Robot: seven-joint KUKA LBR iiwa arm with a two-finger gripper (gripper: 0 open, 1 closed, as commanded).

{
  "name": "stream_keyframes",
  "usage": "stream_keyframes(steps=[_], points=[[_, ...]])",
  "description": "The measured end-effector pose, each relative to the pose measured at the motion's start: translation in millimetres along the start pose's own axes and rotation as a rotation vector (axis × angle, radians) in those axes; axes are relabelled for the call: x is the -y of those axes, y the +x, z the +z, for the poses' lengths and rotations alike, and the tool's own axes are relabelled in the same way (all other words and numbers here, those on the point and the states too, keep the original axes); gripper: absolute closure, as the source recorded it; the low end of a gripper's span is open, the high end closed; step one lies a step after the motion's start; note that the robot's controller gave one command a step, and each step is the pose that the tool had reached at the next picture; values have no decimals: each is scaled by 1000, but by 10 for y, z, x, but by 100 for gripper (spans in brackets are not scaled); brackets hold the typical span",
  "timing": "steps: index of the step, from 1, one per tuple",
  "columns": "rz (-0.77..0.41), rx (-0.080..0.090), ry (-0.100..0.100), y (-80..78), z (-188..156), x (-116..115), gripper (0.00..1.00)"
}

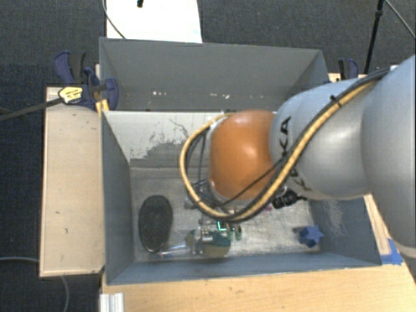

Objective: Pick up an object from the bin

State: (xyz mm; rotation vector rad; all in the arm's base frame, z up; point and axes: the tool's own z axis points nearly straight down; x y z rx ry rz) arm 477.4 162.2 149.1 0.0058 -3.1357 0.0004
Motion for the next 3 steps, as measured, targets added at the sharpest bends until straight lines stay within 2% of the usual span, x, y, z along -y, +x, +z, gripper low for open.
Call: stream_keyframes(steps=[1, 2, 3], points=[[-38, -1, -3, -55, 522, 169, 0], [-30, 5, -1, -61, 575, 199, 100], [-325, 15, 1, -285, -1037, 502, 100]])
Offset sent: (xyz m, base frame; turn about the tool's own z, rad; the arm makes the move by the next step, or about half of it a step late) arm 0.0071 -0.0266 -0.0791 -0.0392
